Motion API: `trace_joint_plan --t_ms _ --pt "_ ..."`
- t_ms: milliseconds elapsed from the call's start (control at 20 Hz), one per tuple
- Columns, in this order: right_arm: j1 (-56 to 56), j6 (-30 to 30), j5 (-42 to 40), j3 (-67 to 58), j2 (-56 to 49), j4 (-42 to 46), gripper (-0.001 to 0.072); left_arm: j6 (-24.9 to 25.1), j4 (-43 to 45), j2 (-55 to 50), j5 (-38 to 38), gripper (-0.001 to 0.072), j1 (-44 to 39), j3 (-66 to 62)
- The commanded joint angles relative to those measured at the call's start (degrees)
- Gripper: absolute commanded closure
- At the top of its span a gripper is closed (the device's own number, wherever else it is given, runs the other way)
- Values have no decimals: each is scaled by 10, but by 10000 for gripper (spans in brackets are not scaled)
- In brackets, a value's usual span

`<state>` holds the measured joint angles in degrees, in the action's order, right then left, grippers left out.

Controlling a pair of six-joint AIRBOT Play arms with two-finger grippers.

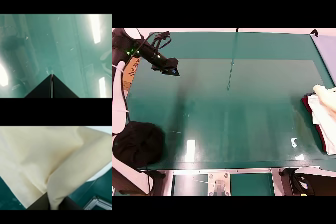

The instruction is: Fold the shirts.

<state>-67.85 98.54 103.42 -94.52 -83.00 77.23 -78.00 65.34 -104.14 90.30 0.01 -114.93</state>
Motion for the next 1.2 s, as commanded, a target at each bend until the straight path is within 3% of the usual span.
trace_joint_plan --t_ms 0,50,100,150,200,300,450,500,600,700,850,1000,1150 --pt "-2 -14 -37 105 3 80 691 0 0 0 3 681 0 0" --pt "-2 -17 -46 131 3 94 676 0 0 0 3 680 0 0" --pt "-2 -17 -48 156 2 107 542 0 0 0 3 680 0 0" --pt "-2 -14 -48 181 2 123 199 0 0 0 3 681 0 0" --pt "-2 -14 -46 198 2 132 51 0 -1 0 3 681 0 0" --pt "-1 2 -26 199 -2 128 51 0 -11 0 0 681 0 0" --pt "20 30 15 141 -2 55 56 0 -35 10 -17 682 0 -1" --pt "34 35 21 107 -2 22 157 0 -48 21 -22 682 0 -4" --pt "74 35 21 35 -1 -51 631 0 -57 54 -37 682 0 -5" --pt "127 35 12 -27 0 -83 693 -12 -57 89 -39 682 0 -5" --pt "234 1 -46 -25 24 -79 693 -37 -57 128 -20 682 -2 15" --pt "349 -10 -146 105 96 -78 694 -40 -50 193 -14 683 -26 136" --pt "453 -32 -219 295 196 -78 694 -34 -37 307 -73 682 -58 354"
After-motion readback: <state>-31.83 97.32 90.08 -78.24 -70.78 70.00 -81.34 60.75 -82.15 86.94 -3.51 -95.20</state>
